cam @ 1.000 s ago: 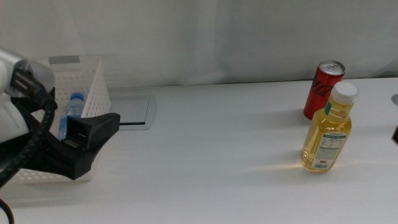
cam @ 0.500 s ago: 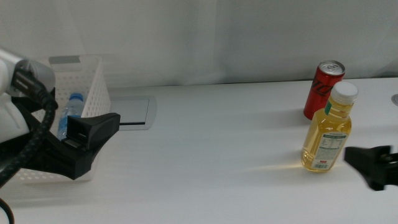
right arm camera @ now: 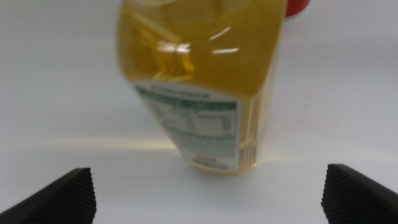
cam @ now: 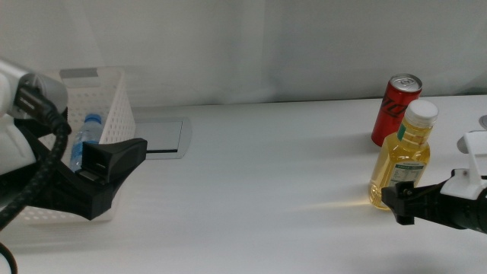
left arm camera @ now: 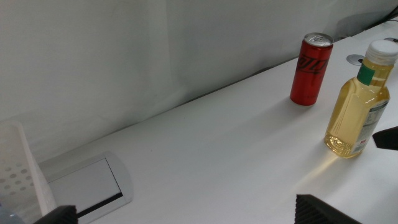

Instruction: Use arms to grab the bottles and put them into the dustbin to the left of the table.

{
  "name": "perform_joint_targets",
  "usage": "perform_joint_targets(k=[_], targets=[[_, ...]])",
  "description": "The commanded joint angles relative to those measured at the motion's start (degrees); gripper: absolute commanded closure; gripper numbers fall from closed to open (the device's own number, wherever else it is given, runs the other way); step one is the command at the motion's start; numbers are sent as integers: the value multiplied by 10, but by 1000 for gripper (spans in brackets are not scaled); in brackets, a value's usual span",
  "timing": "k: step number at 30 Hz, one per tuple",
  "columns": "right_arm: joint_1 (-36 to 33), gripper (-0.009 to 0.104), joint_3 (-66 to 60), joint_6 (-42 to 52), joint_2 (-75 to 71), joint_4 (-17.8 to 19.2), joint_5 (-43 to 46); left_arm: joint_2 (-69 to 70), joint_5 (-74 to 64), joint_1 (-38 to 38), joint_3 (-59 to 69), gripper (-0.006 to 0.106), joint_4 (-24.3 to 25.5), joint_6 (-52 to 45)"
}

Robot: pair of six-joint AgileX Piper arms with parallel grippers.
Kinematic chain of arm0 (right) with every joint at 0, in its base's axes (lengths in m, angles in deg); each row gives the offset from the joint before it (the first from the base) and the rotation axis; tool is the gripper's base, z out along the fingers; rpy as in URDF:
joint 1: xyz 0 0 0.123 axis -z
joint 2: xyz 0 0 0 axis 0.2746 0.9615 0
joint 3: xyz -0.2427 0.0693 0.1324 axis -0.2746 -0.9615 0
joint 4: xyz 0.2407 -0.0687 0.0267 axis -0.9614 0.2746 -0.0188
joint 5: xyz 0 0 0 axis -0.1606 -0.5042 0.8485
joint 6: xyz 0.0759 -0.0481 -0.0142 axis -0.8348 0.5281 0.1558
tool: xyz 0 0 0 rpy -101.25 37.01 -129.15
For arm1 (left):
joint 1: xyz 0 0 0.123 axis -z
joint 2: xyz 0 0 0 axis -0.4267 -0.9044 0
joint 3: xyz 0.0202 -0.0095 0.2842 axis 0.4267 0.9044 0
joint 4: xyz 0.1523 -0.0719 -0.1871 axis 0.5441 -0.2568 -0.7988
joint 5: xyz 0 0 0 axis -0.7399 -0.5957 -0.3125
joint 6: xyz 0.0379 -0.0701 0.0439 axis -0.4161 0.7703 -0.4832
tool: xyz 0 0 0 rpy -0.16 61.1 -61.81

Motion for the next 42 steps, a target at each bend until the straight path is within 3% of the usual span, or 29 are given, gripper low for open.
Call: perform_joint_targets(k=[1,8,13,21,24,27,30,34,36,38,42], targets=[[-9,-3,3,5,18,4,37,-1,9,2,2,11,-2,-1],[-78,-3,3,7,69,1,130,-1,2,2,2,11,-2,-1],[-82,-2,3,21,112,-21,183,-1,2,2,2,11,-2,-1],[-82,-2,3,21,163,-26,252,-1,2,2,2,11,-2,-1],[-82,3,3,18,171,-22,269,-1,2,2,2,11,-2,-1],[-82,14,3,18,172,-22,279,-1,2,2,2,11,-2,-1],[-82,36,3,18,172,-22,290,-1,2,2,2,11,-2,-1],[-82,71,3,18,172,-22,294,-1,2,2,2,11,-2,-1],[-82,97,3,17,172,-11,322,-1,2,2,2,11,-2,-1],[-83,97,3,17,171,19,329,-1,2,2,2,11,-2,-1],[-91,97,5,1,159,138,332,-1,2,2,2,11,-2,-1]])
